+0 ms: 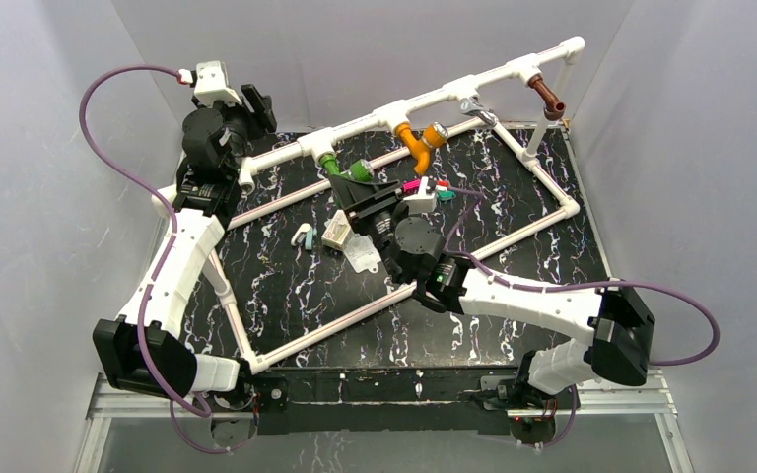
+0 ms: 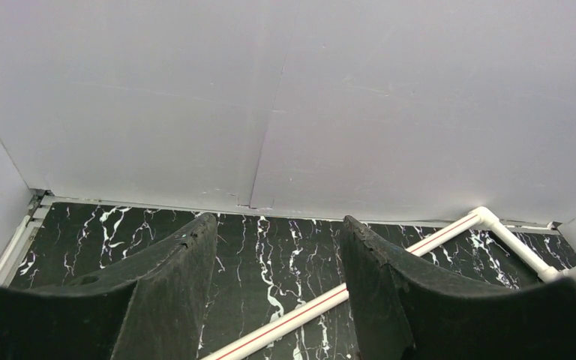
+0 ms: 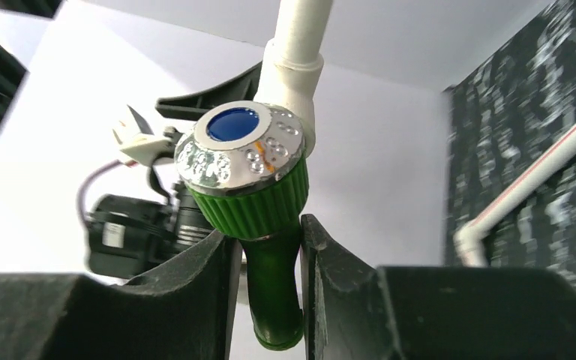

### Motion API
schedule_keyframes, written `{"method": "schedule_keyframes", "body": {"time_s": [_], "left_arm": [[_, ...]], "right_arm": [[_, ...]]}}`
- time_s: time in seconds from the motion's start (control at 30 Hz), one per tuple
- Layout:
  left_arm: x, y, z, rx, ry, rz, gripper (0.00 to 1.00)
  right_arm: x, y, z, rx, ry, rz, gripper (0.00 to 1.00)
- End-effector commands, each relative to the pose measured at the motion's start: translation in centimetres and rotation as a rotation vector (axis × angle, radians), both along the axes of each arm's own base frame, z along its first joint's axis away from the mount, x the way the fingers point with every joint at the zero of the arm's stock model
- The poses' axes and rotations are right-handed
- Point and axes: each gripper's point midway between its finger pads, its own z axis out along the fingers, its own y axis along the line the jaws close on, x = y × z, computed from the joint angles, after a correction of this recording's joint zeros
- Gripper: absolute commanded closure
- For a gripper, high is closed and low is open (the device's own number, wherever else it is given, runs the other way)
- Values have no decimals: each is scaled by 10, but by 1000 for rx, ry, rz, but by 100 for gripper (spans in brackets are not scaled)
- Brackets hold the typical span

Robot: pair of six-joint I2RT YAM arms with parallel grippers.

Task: Install the water faucets

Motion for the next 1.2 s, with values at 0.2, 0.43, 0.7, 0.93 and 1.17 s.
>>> {"method": "schedule_keyframes", "body": {"time_s": [0.2,0.43,0.7,0.93,1.17], "left_arm": [[-29,-5,-210,126,612,-25,41],[-29,-4,-212,131,616,-22,41],[-29,-2,-212,139,617,-13,41],[-29,-1,-213,144,618,-10,41],[-29,0,-214,150,620,-6,41]], "right_arm": [[-6,2,36,313,111,133,66],[-20,-19,37,164,22,136,19],[-42,-44,16,-105,-15,179,7],[-57,-82,12,-416,-115,180,10],[-66,-98,44,-876,-477,223,12]]}}
